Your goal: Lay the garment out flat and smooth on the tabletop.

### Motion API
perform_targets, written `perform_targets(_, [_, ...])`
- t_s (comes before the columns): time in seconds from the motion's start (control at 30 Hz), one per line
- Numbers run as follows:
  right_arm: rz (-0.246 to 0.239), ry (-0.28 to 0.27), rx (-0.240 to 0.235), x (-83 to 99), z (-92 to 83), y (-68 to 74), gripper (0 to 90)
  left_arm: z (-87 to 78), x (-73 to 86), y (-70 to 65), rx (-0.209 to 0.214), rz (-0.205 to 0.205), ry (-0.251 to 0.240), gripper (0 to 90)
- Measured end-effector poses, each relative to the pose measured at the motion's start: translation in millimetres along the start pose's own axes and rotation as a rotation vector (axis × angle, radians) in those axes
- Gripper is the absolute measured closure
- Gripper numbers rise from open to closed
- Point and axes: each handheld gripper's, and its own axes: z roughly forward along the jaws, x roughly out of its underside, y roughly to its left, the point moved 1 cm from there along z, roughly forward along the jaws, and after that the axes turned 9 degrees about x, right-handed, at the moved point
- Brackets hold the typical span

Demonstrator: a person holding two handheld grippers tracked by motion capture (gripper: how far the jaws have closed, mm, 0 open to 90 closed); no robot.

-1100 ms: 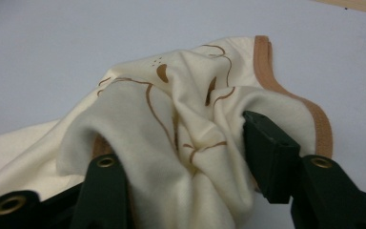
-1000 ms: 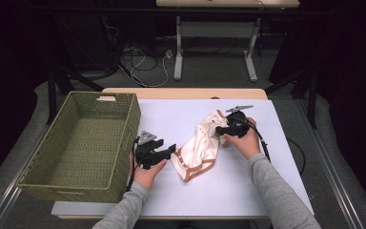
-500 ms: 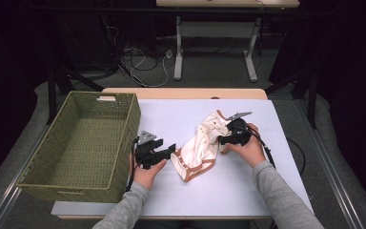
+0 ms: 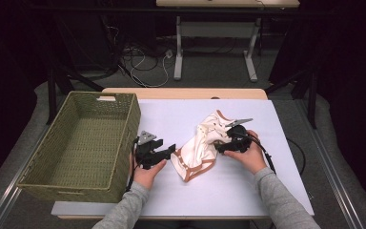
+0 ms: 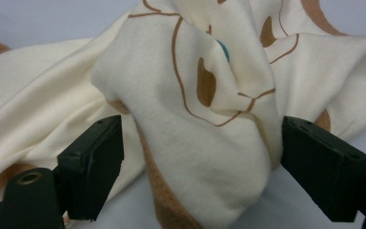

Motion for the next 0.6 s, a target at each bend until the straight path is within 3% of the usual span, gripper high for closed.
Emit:
perform_targets(0.3, [0.017, -0.092, 0.002, 1.7, -27.4, 6.2, 15.2, -0.4, 0.2, 0.2, -0.003, 0.001, 0.002, 39.5])
perform_targets(0.6, [-0.004, -0.143, -0.043, 15.5, -57.7, 28.7, 17.0, -0.9, 0.7, -1.1, -0.016, 0.016, 0.000, 38.3])
